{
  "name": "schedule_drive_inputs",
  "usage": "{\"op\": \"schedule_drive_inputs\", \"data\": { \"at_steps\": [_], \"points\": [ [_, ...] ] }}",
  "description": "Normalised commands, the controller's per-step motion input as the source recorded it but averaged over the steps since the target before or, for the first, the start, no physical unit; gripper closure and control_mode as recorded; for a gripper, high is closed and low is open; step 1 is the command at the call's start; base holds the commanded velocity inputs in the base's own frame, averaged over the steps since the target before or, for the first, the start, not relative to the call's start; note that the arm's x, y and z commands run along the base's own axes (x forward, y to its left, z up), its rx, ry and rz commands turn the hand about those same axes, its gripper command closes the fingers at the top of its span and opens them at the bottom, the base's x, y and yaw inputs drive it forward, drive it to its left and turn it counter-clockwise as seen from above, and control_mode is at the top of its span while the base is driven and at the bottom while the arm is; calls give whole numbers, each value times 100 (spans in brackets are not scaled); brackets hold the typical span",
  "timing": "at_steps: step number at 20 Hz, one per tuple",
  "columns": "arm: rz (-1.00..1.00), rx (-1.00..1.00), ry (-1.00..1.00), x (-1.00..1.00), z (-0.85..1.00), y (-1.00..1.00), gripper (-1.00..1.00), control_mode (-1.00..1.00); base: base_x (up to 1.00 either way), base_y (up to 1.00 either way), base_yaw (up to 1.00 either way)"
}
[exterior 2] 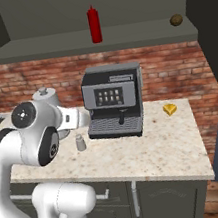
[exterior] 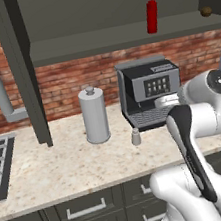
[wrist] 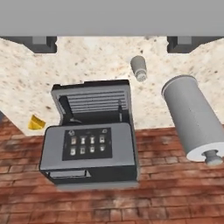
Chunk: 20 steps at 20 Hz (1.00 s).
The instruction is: Pick the ketchup and shaker from the counter and place them in the cabinet.
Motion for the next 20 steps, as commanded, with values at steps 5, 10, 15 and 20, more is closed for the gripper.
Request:
{"op": "schedule_drive_inputs", "data": {
  "at_steps": [5, 10, 15, 20],
  "points": [
    [7, 0, 14, -15, -23, 0, -100, -100, 0, 0, 0],
    [7, 0, 16, -19, -24, 0, -100, -100, 0, 0, 0],
    [4, 0, 13, -19, -10, 0, -100, -100, 0, 0, 0],
    [5, 0, 12, -19, -22, 8, -100, -100, 0, 0, 0]
  ]
}}
